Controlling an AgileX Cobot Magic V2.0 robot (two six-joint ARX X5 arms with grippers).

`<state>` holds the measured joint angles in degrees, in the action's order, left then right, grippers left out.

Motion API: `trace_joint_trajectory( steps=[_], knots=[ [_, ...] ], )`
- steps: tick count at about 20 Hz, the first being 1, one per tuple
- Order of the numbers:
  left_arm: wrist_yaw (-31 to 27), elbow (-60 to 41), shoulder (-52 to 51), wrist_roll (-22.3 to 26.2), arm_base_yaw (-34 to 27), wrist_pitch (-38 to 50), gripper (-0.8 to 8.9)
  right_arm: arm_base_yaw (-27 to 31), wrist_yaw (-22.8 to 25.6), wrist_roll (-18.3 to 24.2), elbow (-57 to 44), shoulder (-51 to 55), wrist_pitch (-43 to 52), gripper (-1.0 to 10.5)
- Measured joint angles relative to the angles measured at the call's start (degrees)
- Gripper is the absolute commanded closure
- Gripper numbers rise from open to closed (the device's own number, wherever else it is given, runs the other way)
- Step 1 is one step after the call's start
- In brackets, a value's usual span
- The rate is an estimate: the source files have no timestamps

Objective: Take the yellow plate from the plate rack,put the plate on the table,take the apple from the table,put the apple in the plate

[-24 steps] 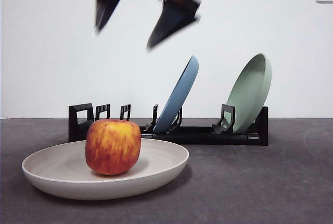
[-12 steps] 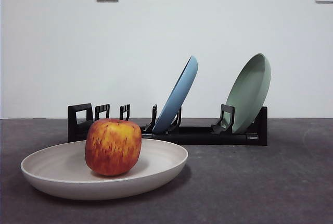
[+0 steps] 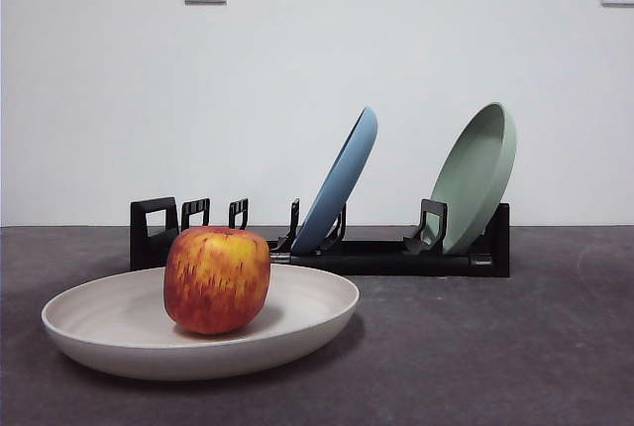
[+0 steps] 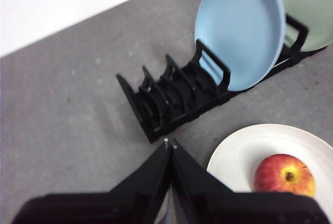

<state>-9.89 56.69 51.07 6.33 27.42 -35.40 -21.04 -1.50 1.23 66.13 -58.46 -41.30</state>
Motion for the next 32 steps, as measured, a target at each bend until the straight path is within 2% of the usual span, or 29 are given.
trace_joint_trajectory(
  steps=[7, 9, 11, 27, 30, 32],
  knots=[
    [-0.2, -21.2, -11.0, -7.4, -0.4, 14.5, 8.23, 0.0, 0.2, -6.2, -29.7, 14.0, 20.8, 9.6],
    [-0.4, -25.3, -14.1, -9.4, -0.4, 17.6, 8.23, -1.1, 1.7, -9.0, -35.8, 17.3, 25.5, 9.6],
    [-0.4, -28.2, -16.9, -10.4, -0.4, 19.8, 8.23, -2.4, 3.2, -10.3, -39.1, 19.0, 26.2, 9.6],
    [-0.4, -28.7, -17.9, -10.9, -0.7, 18.2, 8.16, -3.0, 3.2, -11.9, -39.5, 19.1, 26.3, 9.6],
    [0.0, -28.7, -22.5, -10.9, -3.4, 17.8, 8.16, -3.0, 3.2, -12.0, -39.5, 19.1, 26.3, 9.6],
    [0.0, -28.7, -26.2, -10.7, -7.7, 17.8, 8.16, -3.0, 3.2, -12.0, -39.5, 19.1, 26.3, 9.6]
  ],
)
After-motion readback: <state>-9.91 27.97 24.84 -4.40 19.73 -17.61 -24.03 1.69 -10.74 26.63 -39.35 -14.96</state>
